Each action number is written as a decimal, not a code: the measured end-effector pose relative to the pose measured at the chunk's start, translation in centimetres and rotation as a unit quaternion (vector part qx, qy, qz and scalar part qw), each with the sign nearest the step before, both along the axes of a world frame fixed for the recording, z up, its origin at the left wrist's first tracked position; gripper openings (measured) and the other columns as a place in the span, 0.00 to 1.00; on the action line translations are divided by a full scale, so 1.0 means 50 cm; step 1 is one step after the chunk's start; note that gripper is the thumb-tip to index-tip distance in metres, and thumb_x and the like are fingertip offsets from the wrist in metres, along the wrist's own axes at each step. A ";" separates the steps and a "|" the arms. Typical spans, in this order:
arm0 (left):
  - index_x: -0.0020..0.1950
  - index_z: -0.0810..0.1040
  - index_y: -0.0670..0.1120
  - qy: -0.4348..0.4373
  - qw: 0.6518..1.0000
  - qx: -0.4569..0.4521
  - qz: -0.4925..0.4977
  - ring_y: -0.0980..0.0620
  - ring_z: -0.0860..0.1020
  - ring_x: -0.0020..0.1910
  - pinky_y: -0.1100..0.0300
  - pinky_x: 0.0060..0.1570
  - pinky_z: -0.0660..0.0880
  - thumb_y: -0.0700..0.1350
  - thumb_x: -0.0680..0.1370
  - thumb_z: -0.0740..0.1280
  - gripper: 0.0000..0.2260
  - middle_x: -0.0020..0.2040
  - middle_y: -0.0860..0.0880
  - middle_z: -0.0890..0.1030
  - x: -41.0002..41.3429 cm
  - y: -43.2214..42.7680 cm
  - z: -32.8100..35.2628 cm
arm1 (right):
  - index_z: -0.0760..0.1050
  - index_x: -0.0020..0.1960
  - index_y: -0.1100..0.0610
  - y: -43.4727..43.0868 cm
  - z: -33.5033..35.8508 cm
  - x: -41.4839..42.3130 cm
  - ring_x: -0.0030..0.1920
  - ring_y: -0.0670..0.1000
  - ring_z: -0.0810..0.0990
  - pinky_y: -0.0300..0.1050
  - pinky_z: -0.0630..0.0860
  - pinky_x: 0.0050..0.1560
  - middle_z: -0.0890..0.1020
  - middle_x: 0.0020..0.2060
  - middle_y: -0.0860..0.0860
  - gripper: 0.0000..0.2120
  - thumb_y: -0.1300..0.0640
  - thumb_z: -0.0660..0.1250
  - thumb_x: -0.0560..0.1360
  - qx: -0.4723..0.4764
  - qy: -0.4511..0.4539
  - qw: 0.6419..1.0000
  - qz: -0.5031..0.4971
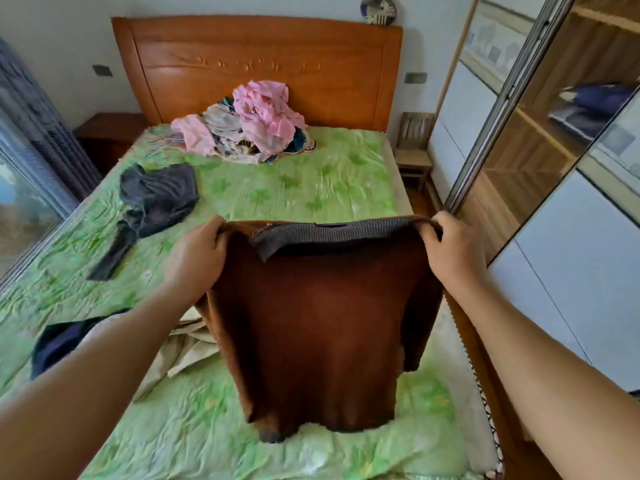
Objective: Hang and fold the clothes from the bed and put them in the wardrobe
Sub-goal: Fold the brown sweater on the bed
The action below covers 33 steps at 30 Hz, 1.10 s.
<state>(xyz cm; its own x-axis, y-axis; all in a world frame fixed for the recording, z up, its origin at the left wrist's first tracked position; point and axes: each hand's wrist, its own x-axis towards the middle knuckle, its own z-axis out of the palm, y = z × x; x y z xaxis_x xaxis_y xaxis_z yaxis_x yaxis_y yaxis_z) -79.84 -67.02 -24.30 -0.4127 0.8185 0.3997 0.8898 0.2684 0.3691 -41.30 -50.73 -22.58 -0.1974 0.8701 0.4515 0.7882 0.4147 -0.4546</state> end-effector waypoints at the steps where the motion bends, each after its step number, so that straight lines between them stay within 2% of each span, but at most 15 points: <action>1: 0.47 0.72 0.50 -0.019 0.999 -0.026 0.000 0.38 0.78 0.43 0.51 0.36 0.70 0.46 0.80 0.61 0.02 0.42 0.43 0.80 -0.015 0.015 -0.034 | 0.74 0.43 0.56 0.009 -0.029 -0.010 0.36 0.57 0.77 0.51 0.73 0.35 0.77 0.34 0.52 0.14 0.46 0.63 0.81 -0.020 -0.009 1.000 0.000; 5: 0.50 0.78 0.47 -0.045 0.991 -0.125 0.010 0.36 0.75 0.49 0.45 0.48 0.74 0.47 0.81 0.62 0.07 0.47 0.42 0.77 -0.066 0.067 -0.160 | 0.72 0.40 0.53 0.040 -0.131 -0.054 0.38 0.58 0.77 0.50 0.69 0.36 0.75 0.33 0.51 0.14 0.46 0.64 0.80 -0.115 -0.038 0.993 0.011; 7: 0.52 0.79 0.48 -0.080 0.981 -0.174 0.030 0.36 0.76 0.49 0.45 0.50 0.75 0.48 0.82 0.61 0.08 0.50 0.42 0.75 -0.083 0.092 -0.216 | 0.75 0.41 0.53 0.060 -0.181 -0.073 0.39 0.58 0.77 0.48 0.68 0.38 0.75 0.34 0.49 0.13 0.47 0.65 0.80 -0.158 -0.046 0.986 0.017; 10: 0.54 0.81 0.46 -0.159 0.967 -0.190 0.052 0.37 0.78 0.46 0.47 0.48 0.77 0.44 0.82 0.61 0.09 0.50 0.39 0.79 -0.101 0.149 -0.291 | 0.75 0.43 0.54 0.109 -0.247 -0.109 0.39 0.55 0.75 0.45 0.66 0.40 0.75 0.35 0.47 0.11 0.49 0.66 0.80 -0.192 -0.058 0.979 0.029; 13: 0.53 0.80 0.46 -0.279 0.940 -0.179 0.083 0.42 0.82 0.38 0.48 0.41 0.80 0.43 0.82 0.59 0.10 0.43 0.42 0.84 -0.113 0.223 -0.349 | 0.78 0.49 0.54 0.192 -0.297 -0.151 0.41 0.50 0.73 0.43 0.67 0.43 0.75 0.39 0.46 0.08 0.50 0.65 0.80 -0.200 -0.069 0.976 0.051; 14: 0.54 0.80 0.46 -0.306 0.930 -0.182 0.086 0.42 0.83 0.39 0.47 0.42 0.81 0.43 0.83 0.59 0.10 0.42 0.43 0.84 -0.117 0.249 -0.363 | 0.78 0.51 0.55 0.222 -0.310 -0.166 0.42 0.50 0.72 0.44 0.67 0.44 0.75 0.41 0.46 0.09 0.50 0.64 0.81 -0.207 -0.074 0.974 0.060; 17: 0.56 0.81 0.47 -0.294 0.937 -0.165 0.089 0.39 0.81 0.50 0.47 0.52 0.78 0.43 0.82 0.60 0.10 0.50 0.42 0.84 -0.153 0.368 -0.415 | 0.77 0.52 0.57 0.357 -0.359 -0.225 0.46 0.54 0.78 0.46 0.69 0.43 0.79 0.44 0.49 0.10 0.50 0.62 0.81 -0.224 -0.093 0.967 0.083; 19: 0.66 0.78 0.49 -0.304 0.937 -0.139 0.097 0.38 0.78 0.60 0.47 0.59 0.76 0.47 0.83 0.60 0.14 0.60 0.41 0.81 -0.187 0.461 -0.438 | 0.77 0.58 0.58 0.461 -0.391 -0.272 0.58 0.60 0.78 0.47 0.71 0.52 0.80 0.55 0.55 0.13 0.50 0.63 0.82 -0.239 -0.093 0.963 0.085; 21: 0.79 0.62 0.57 -0.312 0.935 -0.139 0.094 0.41 0.66 0.74 0.45 0.70 0.66 0.56 0.82 0.61 0.25 0.76 0.42 0.66 -0.209 0.543 -0.469 | 0.74 0.67 0.57 0.543 -0.434 -0.319 0.75 0.59 0.66 0.46 0.65 0.68 0.70 0.72 0.57 0.18 0.48 0.64 0.81 -0.259 -0.079 0.958 0.095; 22: 0.80 0.54 0.60 -0.307 0.937 -0.147 0.076 0.43 0.59 0.78 0.44 0.74 0.60 0.60 0.81 0.62 0.30 0.81 0.44 0.58 -0.208 0.572 -0.496 | 0.72 0.70 0.56 0.562 -0.468 -0.337 0.78 0.57 0.61 0.44 0.61 0.72 0.65 0.76 0.56 0.21 0.47 0.65 0.81 -0.268 -0.067 0.955 0.104; 24: 0.81 0.51 0.59 -0.294 0.939 -0.174 0.024 0.45 0.54 0.80 0.45 0.76 0.56 0.62 0.80 0.63 0.33 0.82 0.45 0.53 -0.177 0.592 -0.577 | 0.69 0.72 0.56 0.552 -0.560 -0.355 0.76 0.54 0.63 0.41 0.58 0.71 0.65 0.74 0.55 0.25 0.46 0.66 0.79 -0.280 -0.059 0.950 0.122; 26: 0.82 0.53 0.56 -0.265 0.934 -0.239 -0.009 0.43 0.52 0.81 0.46 0.78 0.55 0.58 0.81 0.65 0.33 0.82 0.42 0.53 -0.113 0.543 -0.685 | 0.68 0.73 0.56 0.476 -0.678 -0.339 0.74 0.57 0.65 0.46 0.61 0.73 0.69 0.72 0.56 0.26 0.47 0.66 0.79 -0.318 -0.119 0.928 0.153; 27: 0.82 0.53 0.56 -0.251 0.922 -0.294 -0.017 0.42 0.49 0.81 0.46 0.78 0.52 0.58 0.81 0.65 0.34 0.82 0.41 0.50 -0.076 0.503 -0.739 | 0.66 0.75 0.56 0.426 -0.737 -0.321 0.76 0.59 0.62 0.50 0.60 0.75 0.67 0.74 0.57 0.27 0.46 0.65 0.80 -0.348 -0.177 0.904 0.174; 30: 0.81 0.43 0.63 -0.181 0.866 -0.464 -0.043 0.43 0.36 0.80 0.45 0.78 0.47 0.63 0.80 0.62 0.37 0.81 0.43 0.36 -0.006 0.390 -0.887 | 0.51 0.82 0.49 0.315 -0.903 -0.264 0.81 0.60 0.43 0.59 0.52 0.78 0.48 0.82 0.56 0.35 0.37 0.59 0.80 -0.422 -0.335 0.818 0.203; 33: 0.78 0.32 0.65 -0.094 0.831 -0.545 -0.055 0.43 0.30 0.78 0.38 0.77 0.42 0.70 0.77 0.58 0.40 0.79 0.43 0.29 0.002 0.345 -0.988 | 0.35 0.81 0.43 0.274 -1.028 -0.228 0.79 0.59 0.30 0.68 0.44 0.76 0.32 0.80 0.52 0.41 0.27 0.50 0.77 -0.448 -0.404 0.777 0.178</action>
<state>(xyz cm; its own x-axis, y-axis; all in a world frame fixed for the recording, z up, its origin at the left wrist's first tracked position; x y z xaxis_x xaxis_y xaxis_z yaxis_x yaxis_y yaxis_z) -79.73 -49.75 -73.72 -0.2830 0.6891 -0.6672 0.8848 0.4560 0.0957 -52.71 -37.03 -73.99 -0.4016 0.5887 -0.7015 0.8744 0.4742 -0.1027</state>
